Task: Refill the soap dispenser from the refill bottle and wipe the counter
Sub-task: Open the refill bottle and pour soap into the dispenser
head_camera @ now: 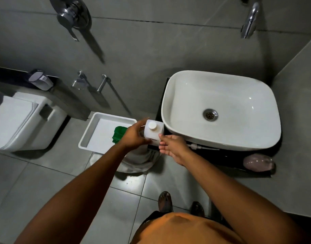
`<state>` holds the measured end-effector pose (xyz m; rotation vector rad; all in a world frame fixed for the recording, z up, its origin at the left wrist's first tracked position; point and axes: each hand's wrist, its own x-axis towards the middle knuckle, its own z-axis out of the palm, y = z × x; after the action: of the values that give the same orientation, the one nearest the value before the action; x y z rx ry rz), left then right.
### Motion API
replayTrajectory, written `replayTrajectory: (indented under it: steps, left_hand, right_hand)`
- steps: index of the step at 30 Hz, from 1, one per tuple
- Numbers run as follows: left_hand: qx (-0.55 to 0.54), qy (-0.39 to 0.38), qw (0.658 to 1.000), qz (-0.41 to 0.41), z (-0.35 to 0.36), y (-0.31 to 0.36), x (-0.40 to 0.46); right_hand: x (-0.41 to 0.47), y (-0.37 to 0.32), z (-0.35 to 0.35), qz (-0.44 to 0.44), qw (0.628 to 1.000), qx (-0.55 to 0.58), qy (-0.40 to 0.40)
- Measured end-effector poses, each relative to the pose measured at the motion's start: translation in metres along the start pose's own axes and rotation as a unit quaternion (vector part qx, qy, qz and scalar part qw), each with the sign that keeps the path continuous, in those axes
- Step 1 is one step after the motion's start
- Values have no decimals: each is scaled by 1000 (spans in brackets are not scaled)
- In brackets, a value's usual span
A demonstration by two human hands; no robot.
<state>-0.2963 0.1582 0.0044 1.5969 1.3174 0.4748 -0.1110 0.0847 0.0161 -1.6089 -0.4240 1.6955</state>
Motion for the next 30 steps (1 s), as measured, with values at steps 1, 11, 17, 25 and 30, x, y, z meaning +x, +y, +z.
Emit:
replayTrajectory:
  steps: [1, 11, 17, 25, 30]
  left_hand:
    - [2, 1, 1000, 9, 1, 0, 2]
    - [17, -10, 997, 74, 14, 12, -22]
    - [7, -37, 995, 94, 22, 32, -45]
    - [-10, -18, 993, 113, 26, 40, -54]
    - [-4, -20, 994, 110, 27, 41, -54]
  right_hand:
    - [0, 0, 0, -2, 1000, -9, 3]
    - [-46, -42, -20, -263, 863, -425, 76]
    - [-73, -84, -17, -313, 721, -619, -14]
    - [-93, -88, -26, -363, 677, -637, -67]
    - [-95, -89, -27, -344, 681, -645, -45]
